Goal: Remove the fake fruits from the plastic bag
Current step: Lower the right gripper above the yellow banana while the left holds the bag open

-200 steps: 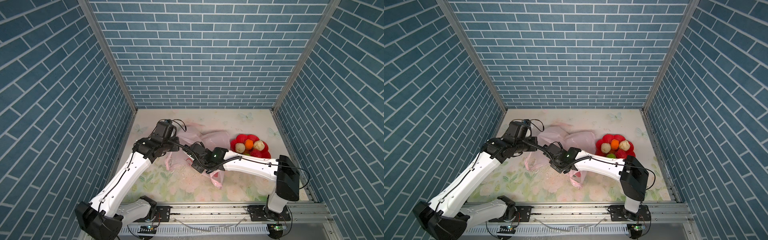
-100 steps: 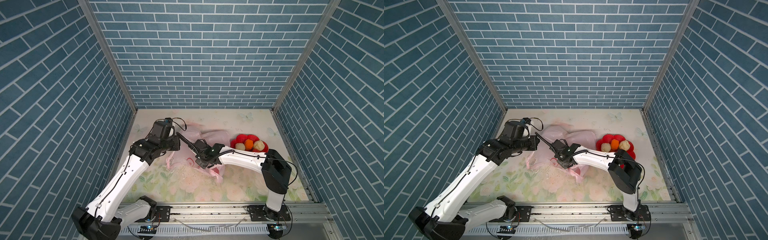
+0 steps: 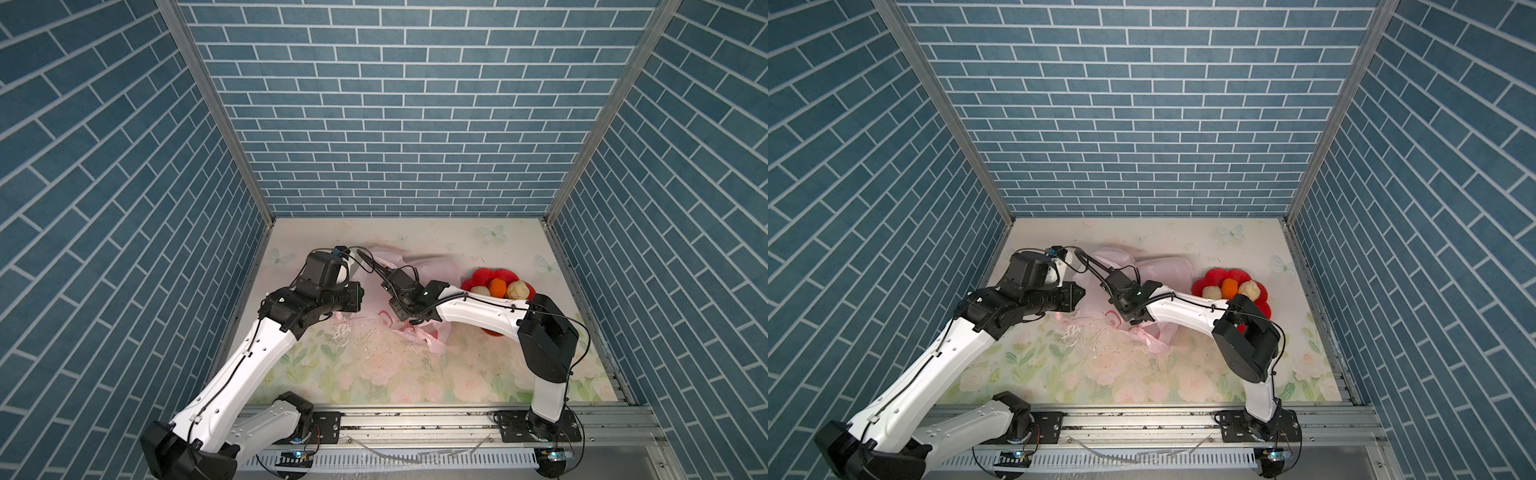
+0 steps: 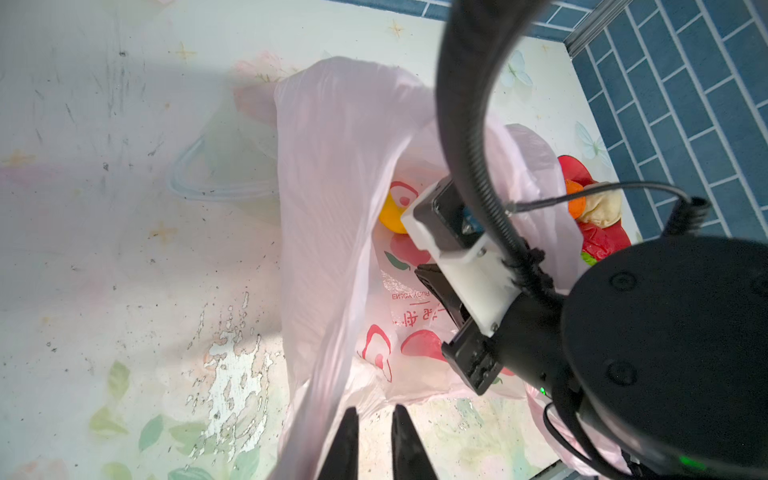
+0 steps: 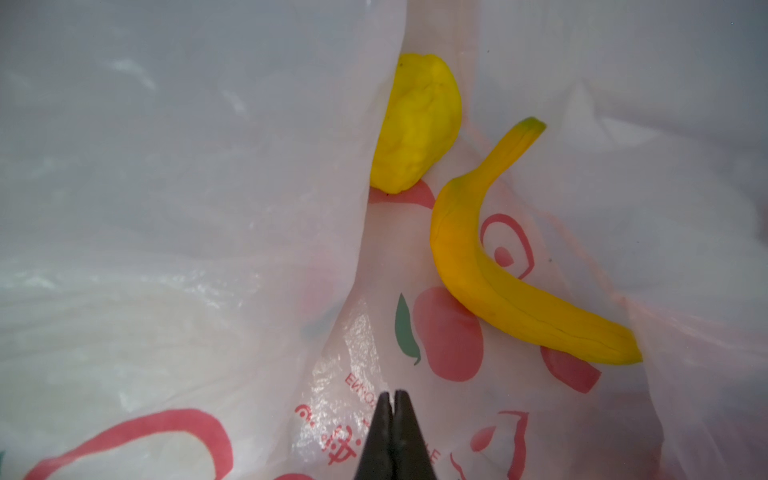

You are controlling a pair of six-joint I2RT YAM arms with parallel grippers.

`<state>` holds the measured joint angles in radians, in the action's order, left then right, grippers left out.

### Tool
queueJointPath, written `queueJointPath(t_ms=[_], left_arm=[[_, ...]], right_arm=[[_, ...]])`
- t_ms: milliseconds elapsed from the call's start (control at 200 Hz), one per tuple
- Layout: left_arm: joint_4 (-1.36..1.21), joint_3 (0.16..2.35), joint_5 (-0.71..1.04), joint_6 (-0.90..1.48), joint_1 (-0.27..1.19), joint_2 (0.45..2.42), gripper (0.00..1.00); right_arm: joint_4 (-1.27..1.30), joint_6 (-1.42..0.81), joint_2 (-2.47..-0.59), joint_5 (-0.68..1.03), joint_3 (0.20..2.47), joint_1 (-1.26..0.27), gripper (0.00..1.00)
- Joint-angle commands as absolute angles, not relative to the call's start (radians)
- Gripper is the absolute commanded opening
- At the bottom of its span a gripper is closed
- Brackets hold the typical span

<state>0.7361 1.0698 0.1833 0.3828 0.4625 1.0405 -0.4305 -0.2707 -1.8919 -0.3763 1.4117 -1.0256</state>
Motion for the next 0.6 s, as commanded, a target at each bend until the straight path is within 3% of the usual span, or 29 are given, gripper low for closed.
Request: queueJointPath(t_ms=[0,80,255,595], left_arm=[[0.758,1.045,0.149,0.383,0.463,0.995,0.37],[0.747,1.015,0.097,0.39,0.463,0.965,0.49],[0.675,0.937,0.029,0.424,0.463,0.94,0.55],[0.708,0.982,0.03,0.435,0.462,0.809,0.84]], right_arm=[[-0.388,-0.337,-1.907,-0.408,1.474,-1.019,0.02],[-0.383,-0.342,-1.902,-0.405,1.472,-1.017,0.01],[-0.383,-0.351,-1.875,-0.394,1.45,-1.006,0.01],[-0.39,-0.356,-1.862,-0.377,1.437,-0.969,0.0]])
